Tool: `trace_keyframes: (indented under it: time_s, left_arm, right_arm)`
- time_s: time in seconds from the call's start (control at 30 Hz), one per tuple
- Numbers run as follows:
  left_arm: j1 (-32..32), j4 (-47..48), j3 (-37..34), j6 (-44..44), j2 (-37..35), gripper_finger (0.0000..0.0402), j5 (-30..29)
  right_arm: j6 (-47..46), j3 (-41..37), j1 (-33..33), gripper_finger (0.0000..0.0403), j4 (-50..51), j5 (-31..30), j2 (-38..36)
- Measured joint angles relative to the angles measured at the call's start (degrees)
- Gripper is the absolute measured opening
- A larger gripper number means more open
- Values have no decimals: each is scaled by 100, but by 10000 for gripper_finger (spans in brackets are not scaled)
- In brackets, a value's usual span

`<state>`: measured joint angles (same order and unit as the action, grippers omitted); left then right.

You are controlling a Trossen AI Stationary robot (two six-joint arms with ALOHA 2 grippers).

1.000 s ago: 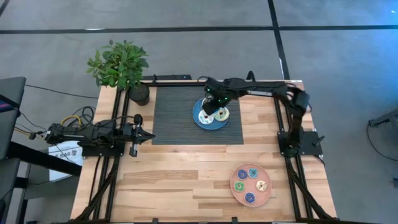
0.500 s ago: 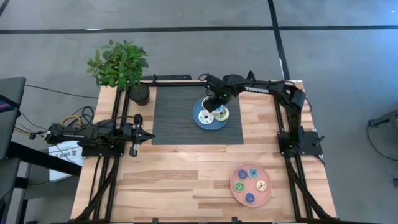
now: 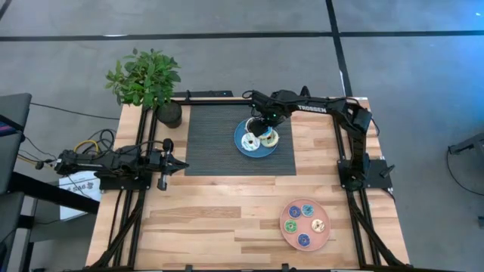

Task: Pick & Place donuts
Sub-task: Put the large blue donut on the blue plate, then return to Home Position

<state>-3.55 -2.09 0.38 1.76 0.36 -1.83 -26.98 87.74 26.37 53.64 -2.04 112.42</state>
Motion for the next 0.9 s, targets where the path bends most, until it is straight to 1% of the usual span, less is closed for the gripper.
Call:
trace_keyframes:
  time_s: [0.13, 0.23, 0.43, 0.63, 0.77, 0.9]
  left_arm:
    - [2, -2, -1, 0, 0, 0, 0]
    - [1, -1, 0, 0, 0, 0, 0]
    - [1, -1, -1, 0, 0, 0, 0]
    - [2, 0, 1, 0, 0, 0, -2]
    - [2, 0, -1, -1, 0, 0, 2]
    - [2, 0, 0, 0, 0, 0, 2]
  right_arm:
    - [0, 0, 2, 246, 54, 2, 0]
    - [0, 0, 2, 259, 55, 9, 0]
    - [0, 37, 23, 260, 99, 45, -72]
    - [6, 352, 79, 260, 322, 24, -294]
    - [5, 402, 79, 260, 342, 15, -663]
    - [4, 402, 11, 260, 385, -220, -990]
